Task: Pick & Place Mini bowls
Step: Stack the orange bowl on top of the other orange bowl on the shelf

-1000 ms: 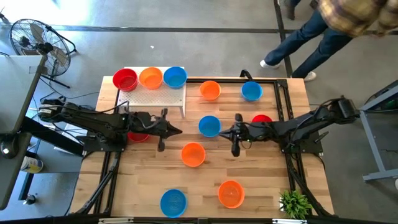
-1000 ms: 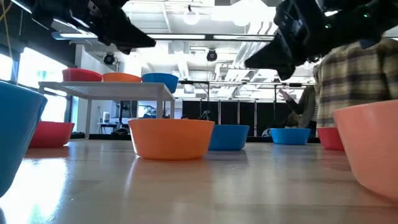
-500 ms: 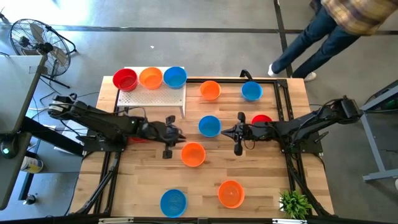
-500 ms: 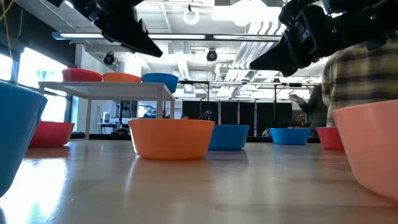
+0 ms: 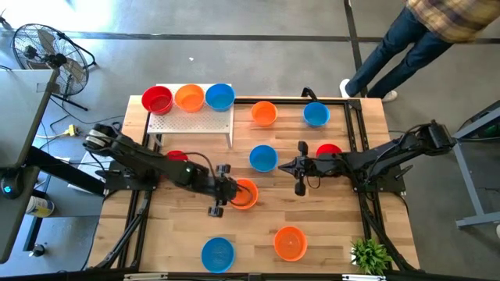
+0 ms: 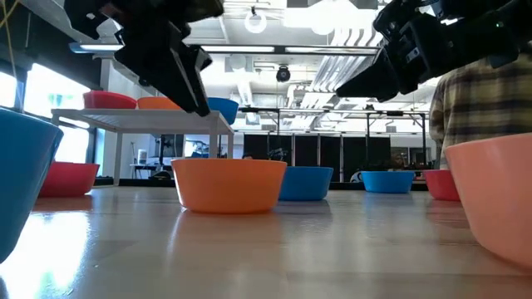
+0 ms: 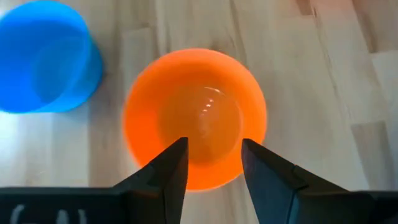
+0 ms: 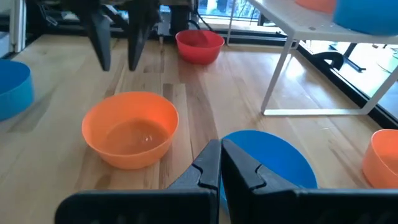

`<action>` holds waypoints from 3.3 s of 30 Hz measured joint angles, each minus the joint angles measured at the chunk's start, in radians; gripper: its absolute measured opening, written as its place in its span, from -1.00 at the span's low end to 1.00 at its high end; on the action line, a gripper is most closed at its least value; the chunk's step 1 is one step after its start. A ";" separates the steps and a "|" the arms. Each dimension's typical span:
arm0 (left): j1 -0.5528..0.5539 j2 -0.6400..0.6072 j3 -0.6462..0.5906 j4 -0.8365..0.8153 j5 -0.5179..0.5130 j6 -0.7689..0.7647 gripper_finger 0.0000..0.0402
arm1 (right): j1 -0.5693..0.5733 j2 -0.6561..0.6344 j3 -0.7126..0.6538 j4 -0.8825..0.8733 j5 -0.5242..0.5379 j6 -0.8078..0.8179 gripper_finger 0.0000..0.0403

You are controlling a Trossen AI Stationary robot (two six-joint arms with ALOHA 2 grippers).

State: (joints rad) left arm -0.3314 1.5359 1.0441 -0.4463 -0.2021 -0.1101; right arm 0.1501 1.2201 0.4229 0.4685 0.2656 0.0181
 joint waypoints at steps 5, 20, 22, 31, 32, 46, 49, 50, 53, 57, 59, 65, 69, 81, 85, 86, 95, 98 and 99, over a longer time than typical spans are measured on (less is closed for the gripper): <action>-0.035 0.103 0.069 -0.002 0.004 -0.004 -0.26 | 0.000 0.000 0.000 -0.010 -0.011 -0.001 -0.99; -0.056 0.319 0.209 -0.047 0.011 -0.137 -0.27 | 0.001 0.001 0.000 -0.024 -0.030 0.000 -0.99; -0.056 0.332 0.207 -0.061 0.009 -0.149 -0.28 | 0.001 0.001 0.000 -0.024 -0.030 0.000 -1.00; -0.055 0.348 0.207 -0.062 0.009 -0.118 -0.87 | 0.001 0.001 0.000 -0.024 -0.029 0.000 -0.99; -0.055 0.348 0.207 -0.062 0.008 -0.108 -0.93 | 0.001 0.001 0.000 -0.024 -0.029 0.000 -0.99; -0.012 0.132 0.206 -0.123 -0.012 -0.103 -0.98 | 0.001 0.001 0.000 -0.027 -0.030 0.000 -0.99; 0.013 0.062 0.206 -0.147 -0.015 -0.096 -0.99 | 0.001 0.001 0.000 -0.030 -0.033 0.000 -0.99; 0.023 0.037 0.206 -0.154 -0.015 -0.095 -0.99 | 0.001 0.001 0.000 -0.031 -0.033 0.000 -1.00; 0.061 -0.035 0.207 -0.170 -0.015 -0.082 -0.99 | 0.001 0.001 0.000 -0.034 -0.033 0.000 -0.99; 0.126 -0.084 0.290 -0.324 -0.029 -0.055 -0.99 | 0.001 0.001 0.000 -0.039 -0.033 0.000 -1.00; 0.165 -0.086 0.366 -0.426 -0.052 -0.024 -0.99 | 0.001 0.001 0.000 -0.039 -0.033 0.000 -1.00; 0.322 -0.087 0.611 -0.725 -0.109 0.036 -0.99 | 0.001 0.001 0.000 -0.040 -0.033 0.000 -1.00; 0.465 -0.087 0.712 -0.848 -0.118 0.036 -0.99 | 0.001 0.001 0.000 -0.043 -0.033 0.000 -0.99; 0.836 -0.086 0.681 -0.951 -0.075 0.105 -1.00 | 0.001 0.001 0.000 -0.044 -0.034 0.000 -1.00; 0.917 -0.086 0.639 -0.911 -0.037 0.138 -1.00 | 0.001 0.001 0.000 -0.046 -0.034 -0.001 -0.99; 0.933 -0.086 0.632 -0.903 -0.027 0.147 -1.00 | 0.001 0.001 0.000 -0.046 -0.034 0.000 -1.00; 1.014 -0.086 0.553 -0.802 0.067 0.192 -1.00 | 0.001 0.001 0.000 -0.046 -0.034 -0.001 -1.00; 1.031 -0.086 0.525 -0.806 0.063 0.192 -1.00 | 0.001 0.001 0.000 -0.046 -0.034 -0.001 -0.99; 1.034 -0.086 0.517 -0.800 0.063 0.193 -1.00 | 0.001 0.001 0.000 -0.046 -0.034 -0.001 -0.99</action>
State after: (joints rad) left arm 0.7025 1.4502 1.5607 -1.2468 -0.1395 0.0827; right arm 0.1513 1.2209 0.4232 0.4221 0.2317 0.0175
